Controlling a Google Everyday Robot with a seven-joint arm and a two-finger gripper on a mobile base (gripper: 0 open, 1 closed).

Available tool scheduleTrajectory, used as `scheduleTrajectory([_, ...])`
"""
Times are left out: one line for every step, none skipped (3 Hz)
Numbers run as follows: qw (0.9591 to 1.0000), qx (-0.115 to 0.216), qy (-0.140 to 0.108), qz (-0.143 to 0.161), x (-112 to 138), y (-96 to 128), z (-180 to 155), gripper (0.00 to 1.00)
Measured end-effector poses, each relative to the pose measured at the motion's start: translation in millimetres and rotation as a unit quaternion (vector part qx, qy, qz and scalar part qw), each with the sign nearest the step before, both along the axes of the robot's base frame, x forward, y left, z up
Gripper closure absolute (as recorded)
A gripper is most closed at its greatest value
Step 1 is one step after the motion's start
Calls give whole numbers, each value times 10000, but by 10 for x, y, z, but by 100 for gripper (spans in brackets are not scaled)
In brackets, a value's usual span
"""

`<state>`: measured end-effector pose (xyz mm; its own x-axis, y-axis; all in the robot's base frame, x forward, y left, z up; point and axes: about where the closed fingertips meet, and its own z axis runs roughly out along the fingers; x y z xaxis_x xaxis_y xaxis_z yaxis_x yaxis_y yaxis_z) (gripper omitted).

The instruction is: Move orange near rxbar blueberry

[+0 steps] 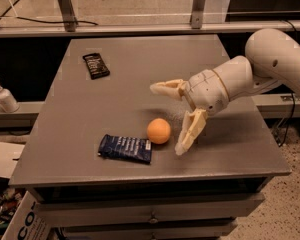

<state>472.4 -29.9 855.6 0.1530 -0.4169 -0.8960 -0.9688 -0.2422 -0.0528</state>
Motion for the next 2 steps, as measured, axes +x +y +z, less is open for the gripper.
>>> scheduleTrajectory([9985,374,39,-395,262,-306,217,0])
scheduleTrajectory([9981,420,-57,-437,316,-323,299,0])
